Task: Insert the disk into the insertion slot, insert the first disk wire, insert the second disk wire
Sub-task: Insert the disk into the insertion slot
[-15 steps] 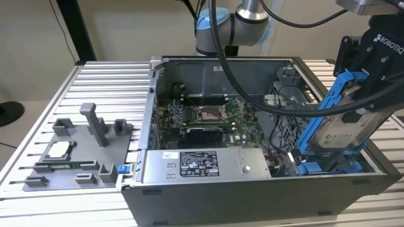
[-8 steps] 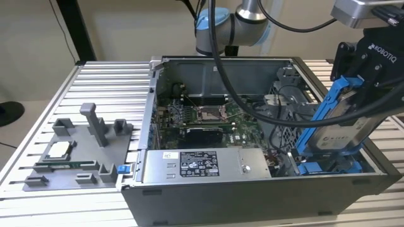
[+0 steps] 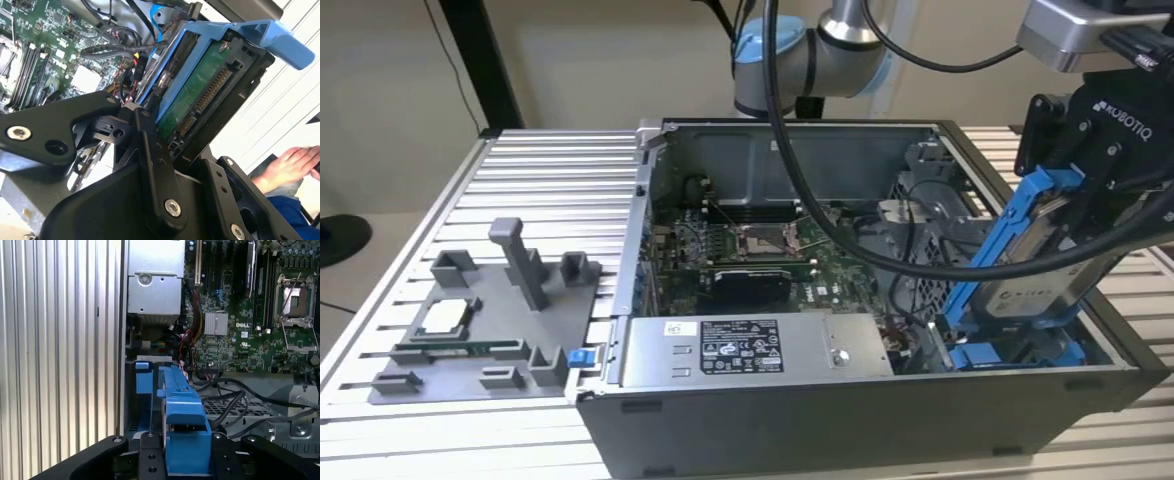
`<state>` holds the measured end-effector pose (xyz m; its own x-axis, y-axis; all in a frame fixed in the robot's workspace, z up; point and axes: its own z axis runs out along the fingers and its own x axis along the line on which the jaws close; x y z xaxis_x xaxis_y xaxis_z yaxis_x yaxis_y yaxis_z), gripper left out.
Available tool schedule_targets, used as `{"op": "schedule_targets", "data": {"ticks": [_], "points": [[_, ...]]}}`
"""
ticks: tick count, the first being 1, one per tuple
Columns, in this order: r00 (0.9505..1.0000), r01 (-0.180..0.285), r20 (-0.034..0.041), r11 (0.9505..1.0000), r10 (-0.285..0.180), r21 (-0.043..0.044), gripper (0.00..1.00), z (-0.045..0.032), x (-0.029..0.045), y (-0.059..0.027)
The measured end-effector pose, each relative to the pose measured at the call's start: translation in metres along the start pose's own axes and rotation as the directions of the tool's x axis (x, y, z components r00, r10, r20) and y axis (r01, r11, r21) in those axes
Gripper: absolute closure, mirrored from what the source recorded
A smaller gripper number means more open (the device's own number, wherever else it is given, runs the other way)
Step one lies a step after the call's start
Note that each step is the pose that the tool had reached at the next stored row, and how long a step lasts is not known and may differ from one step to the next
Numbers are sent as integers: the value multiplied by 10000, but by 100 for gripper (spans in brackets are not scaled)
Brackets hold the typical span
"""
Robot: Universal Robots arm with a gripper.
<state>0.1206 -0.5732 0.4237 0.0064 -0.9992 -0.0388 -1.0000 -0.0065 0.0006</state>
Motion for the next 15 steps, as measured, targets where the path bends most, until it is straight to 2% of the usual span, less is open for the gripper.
{"op": "schedule_targets", "data": {"ticks": [11,15], "points": [[10000,8,5,10000,-8,0,100,10,0,0],[10000,17,36,10000,-17,0,100,38,16,0]]}}
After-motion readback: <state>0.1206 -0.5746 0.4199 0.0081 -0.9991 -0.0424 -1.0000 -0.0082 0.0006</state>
